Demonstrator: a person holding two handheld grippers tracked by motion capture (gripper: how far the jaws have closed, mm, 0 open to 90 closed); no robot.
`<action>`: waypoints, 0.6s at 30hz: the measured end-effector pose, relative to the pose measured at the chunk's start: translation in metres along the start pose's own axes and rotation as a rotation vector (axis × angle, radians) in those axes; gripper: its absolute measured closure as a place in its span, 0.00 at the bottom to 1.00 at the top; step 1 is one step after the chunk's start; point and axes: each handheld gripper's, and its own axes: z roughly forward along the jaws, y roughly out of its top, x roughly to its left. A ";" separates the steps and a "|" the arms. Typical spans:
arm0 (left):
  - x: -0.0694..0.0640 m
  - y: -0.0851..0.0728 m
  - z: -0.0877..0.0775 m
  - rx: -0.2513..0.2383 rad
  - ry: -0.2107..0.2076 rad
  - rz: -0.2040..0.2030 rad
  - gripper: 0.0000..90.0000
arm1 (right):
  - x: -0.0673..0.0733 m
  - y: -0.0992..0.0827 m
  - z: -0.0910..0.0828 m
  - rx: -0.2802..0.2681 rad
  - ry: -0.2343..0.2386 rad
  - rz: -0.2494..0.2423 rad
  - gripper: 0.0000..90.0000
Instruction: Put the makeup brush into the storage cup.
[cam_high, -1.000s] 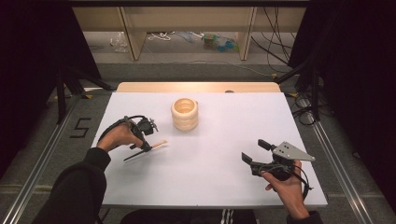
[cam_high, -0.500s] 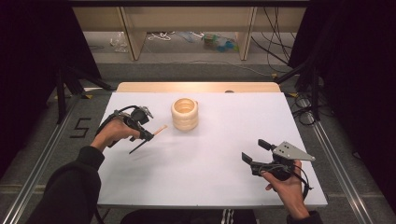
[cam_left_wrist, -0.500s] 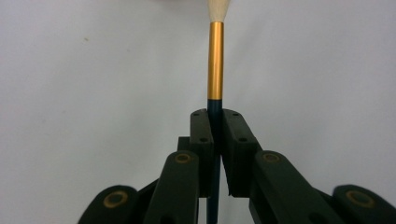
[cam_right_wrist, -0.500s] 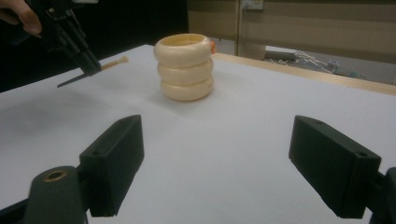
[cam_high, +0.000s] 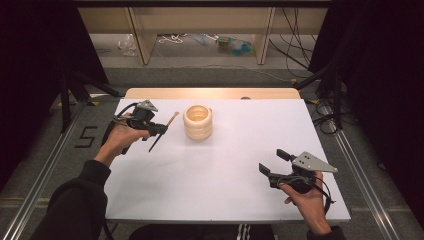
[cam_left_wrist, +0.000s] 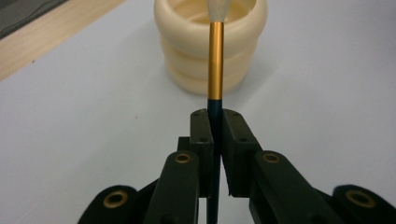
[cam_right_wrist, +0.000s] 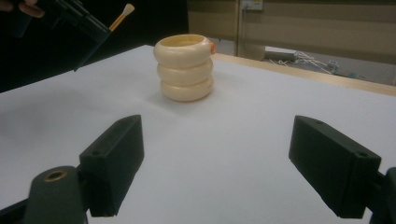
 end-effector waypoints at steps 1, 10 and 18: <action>-0.001 0.001 -0.002 -0.019 0.013 0.004 0.93 | 0.000 0.000 -0.001 0.007 0.000 0.002 0.21; -0.002 0.006 -0.006 -0.196 0.048 -0.083 0.93 | -0.001 0.000 -0.001 0.004 -0.002 -0.006 0.21; -0.001 0.006 -0.006 -0.256 0.062 -0.109 0.93 | 0.000 0.000 -0.001 0.007 -0.003 -0.005 0.21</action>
